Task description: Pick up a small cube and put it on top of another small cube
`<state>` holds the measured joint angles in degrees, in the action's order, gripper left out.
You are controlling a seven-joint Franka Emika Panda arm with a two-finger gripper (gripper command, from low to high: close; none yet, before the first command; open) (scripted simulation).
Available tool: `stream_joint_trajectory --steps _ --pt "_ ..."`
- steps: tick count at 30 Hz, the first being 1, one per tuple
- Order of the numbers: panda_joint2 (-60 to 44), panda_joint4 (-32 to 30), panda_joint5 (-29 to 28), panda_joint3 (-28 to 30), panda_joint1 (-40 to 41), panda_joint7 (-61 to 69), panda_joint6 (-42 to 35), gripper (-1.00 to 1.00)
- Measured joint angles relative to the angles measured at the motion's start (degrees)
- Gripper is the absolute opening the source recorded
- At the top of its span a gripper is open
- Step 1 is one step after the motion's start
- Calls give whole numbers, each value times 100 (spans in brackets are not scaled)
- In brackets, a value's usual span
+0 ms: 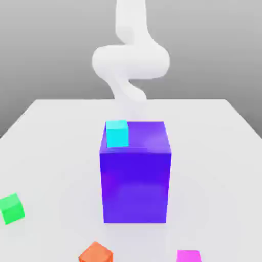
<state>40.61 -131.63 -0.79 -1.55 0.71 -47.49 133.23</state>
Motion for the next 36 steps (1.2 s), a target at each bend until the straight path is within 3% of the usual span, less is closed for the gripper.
stream_joint_trajectory --steps 17,33,34,36 --pt "-3568 102 -741 -826 176 -1273 986 0" --pt "-6831 302 -995 -795 -322 -2035 2252 0" --pt "-7037 347 -1052 -724 -381 -2079 2407 -100" --pt "-7037 347 -1052 -724 -381 -2079 2408 -100"
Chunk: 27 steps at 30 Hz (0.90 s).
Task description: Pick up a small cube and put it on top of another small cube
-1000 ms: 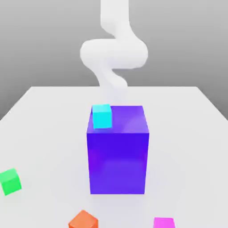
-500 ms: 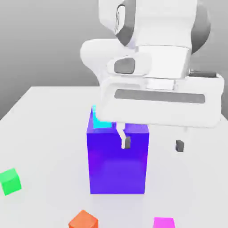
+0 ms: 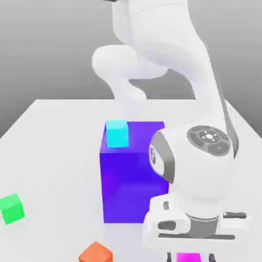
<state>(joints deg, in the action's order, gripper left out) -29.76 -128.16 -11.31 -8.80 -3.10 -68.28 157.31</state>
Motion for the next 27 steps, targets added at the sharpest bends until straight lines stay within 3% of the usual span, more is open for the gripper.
stream_joint_trajectory --steps 5,10,21,27 --pt "-50 11 -14 13 -11 -12 41 -100" --pt "776 -211 280 -135 270 209 -572 -100" --pt "1708 -982 886 1196 2032 700 -735 -100" --pt "1947 -1340 1538 2034 3163 1212 -574 -100"
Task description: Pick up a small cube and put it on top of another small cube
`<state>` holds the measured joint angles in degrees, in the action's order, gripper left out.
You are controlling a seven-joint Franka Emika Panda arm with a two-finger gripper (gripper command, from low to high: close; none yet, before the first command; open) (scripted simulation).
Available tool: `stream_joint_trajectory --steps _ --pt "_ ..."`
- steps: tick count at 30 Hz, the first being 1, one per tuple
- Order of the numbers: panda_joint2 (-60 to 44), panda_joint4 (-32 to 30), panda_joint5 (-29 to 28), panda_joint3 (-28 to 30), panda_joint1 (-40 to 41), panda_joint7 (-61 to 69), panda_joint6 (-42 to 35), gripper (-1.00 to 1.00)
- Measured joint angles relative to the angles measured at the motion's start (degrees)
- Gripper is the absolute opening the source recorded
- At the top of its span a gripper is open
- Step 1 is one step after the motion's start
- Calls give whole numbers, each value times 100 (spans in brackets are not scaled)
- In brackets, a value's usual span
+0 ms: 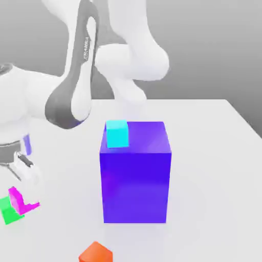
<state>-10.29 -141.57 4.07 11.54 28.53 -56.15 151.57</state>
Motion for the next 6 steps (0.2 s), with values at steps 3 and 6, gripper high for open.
stream_joint_trajectory --steps 3,6 --pt "-548 18 321 -104 230 236 519 -100" --pt "-648 23 373 -132 262 274 612 100"
